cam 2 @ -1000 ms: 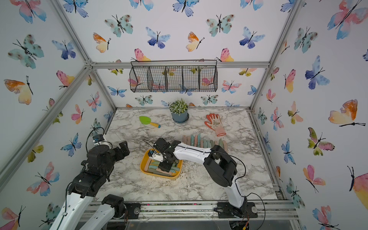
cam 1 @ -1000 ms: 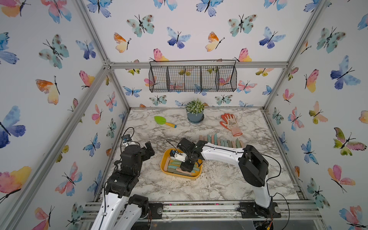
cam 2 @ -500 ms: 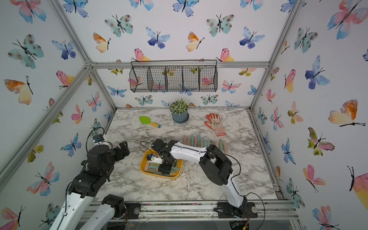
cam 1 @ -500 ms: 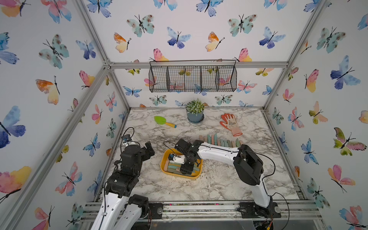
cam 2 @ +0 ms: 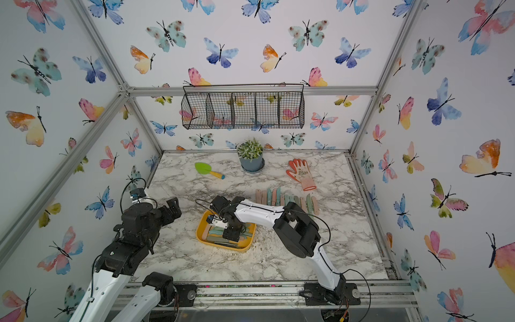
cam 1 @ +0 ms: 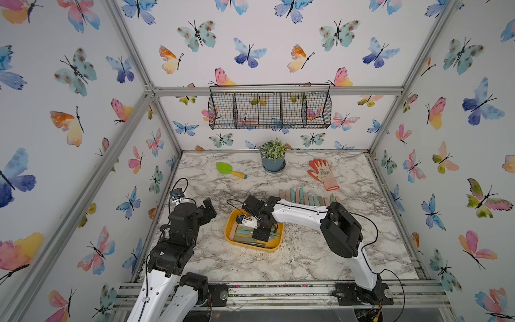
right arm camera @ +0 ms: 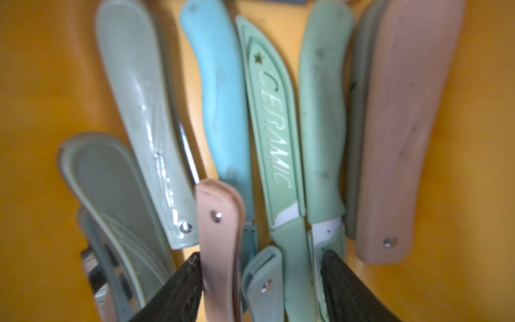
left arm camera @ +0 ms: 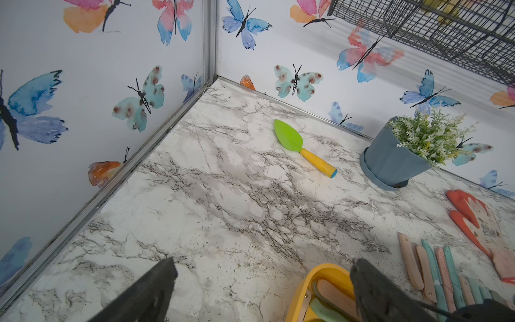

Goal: Take the fruit knife out of the storage box
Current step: Pick up the fruit knife from the storage box.

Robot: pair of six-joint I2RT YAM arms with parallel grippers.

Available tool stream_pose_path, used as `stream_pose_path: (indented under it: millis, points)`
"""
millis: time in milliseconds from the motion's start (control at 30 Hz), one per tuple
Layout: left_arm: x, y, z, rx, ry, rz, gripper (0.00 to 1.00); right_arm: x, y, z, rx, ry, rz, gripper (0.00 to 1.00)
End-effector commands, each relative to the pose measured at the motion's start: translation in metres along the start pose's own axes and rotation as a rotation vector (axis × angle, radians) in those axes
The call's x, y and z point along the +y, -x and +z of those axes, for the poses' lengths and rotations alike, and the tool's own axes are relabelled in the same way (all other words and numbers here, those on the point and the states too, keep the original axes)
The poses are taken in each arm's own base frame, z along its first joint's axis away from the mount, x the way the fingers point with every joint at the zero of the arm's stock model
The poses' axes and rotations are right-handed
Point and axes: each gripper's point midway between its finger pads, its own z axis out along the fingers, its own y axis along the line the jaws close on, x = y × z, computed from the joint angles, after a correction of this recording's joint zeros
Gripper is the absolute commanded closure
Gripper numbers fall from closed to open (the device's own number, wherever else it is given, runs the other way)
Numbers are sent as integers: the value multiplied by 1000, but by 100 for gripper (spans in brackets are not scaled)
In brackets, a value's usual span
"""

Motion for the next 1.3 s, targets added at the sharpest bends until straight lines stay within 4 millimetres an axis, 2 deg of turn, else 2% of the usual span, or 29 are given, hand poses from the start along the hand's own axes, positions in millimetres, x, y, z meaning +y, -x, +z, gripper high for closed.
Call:
stream_pose_path:
  millis: [0,133,300,467,633,767,833,1000,1267]
  points:
    - [2,-3,1,6,6,3,2,-15,1,-5,-1,-95,33,33]
    - [2,-3,1,7,6,3,2,-23,9,-20,-58,-149,53,37]
    - [2,-3,1,5,6,3,2,-41,5,-34,-60,-267,81,39]
    - [2,-3,1,6,5,2,2,-46,5,-46,-87,-313,95,40]
    - [2,-3,1,6,5,3,2,-34,12,-50,-127,-238,93,41]
    - [2,-3,1,6,4,2,2,-7,17,-46,-148,-77,87,44]
    - [2,-3,1,6,2,1,2,0,11,-38,-109,-38,104,47]
    - [2,-3,0,6,0,2,2,-4,-7,-24,-12,-71,177,50]
    - [2,-3,0,7,1,2,2,6,-8,-16,3,-13,217,52]
